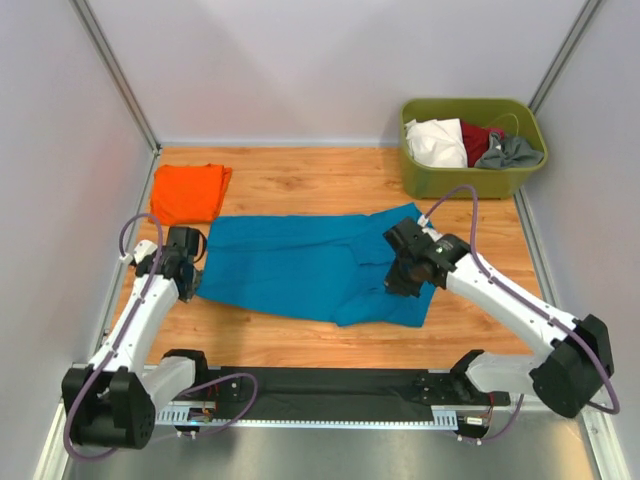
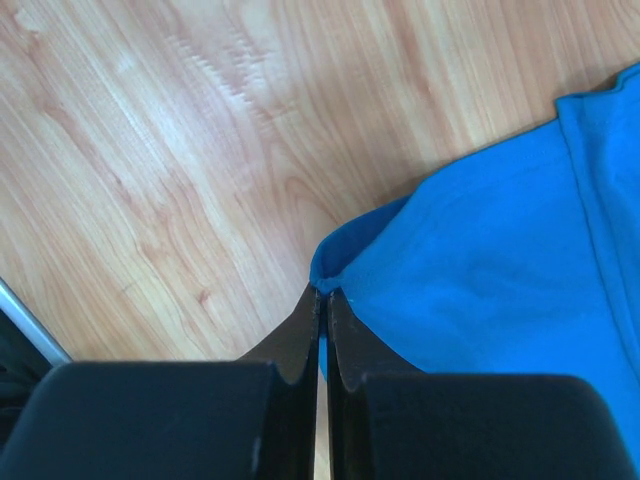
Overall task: Fold and stack the t-shirts
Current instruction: Fold the tshirt
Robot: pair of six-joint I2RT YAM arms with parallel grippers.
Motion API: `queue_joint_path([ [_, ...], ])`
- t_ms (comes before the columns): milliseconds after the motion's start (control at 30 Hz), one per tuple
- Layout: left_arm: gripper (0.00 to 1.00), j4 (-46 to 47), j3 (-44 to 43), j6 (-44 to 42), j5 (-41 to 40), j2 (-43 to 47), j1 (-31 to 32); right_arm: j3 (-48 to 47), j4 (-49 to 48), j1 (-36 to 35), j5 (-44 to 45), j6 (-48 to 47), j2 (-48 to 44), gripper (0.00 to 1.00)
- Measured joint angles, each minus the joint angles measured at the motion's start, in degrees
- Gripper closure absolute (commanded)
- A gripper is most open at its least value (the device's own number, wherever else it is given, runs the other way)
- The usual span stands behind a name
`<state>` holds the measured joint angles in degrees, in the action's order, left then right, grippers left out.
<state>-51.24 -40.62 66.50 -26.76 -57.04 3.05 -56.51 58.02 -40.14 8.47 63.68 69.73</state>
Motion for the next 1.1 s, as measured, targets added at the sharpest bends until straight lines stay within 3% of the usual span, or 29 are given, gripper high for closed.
queue_joint_path([
  [200, 1.00, -1.25, -6.88, 1.22, -0.63, -11.32, 0.00, -8.15, 0.61, 10.21, -2.23, -9.66, 7.28, 1.00],
  [400, 1.00, -2.03, -15.30, 2.10, -0.83, -21.70, 0.00, -18.10, 0.68, 16.11, -3.96, -16.92, 13.60, 1.00],
  [733, 1.00, -5.79, -28.61, 2.73, -2.89, -32.02, 0.00, -23.37, -0.96, 21.46, -6.84, -25.31, 22.75, 1.00],
  [1100, 1.00, -9.53, -34.10, 3.08, -4.26, -39.74, 0.00, -36.37, -1.36, 22.60, -5.33, -32.13, 31.12, 1.00],
])
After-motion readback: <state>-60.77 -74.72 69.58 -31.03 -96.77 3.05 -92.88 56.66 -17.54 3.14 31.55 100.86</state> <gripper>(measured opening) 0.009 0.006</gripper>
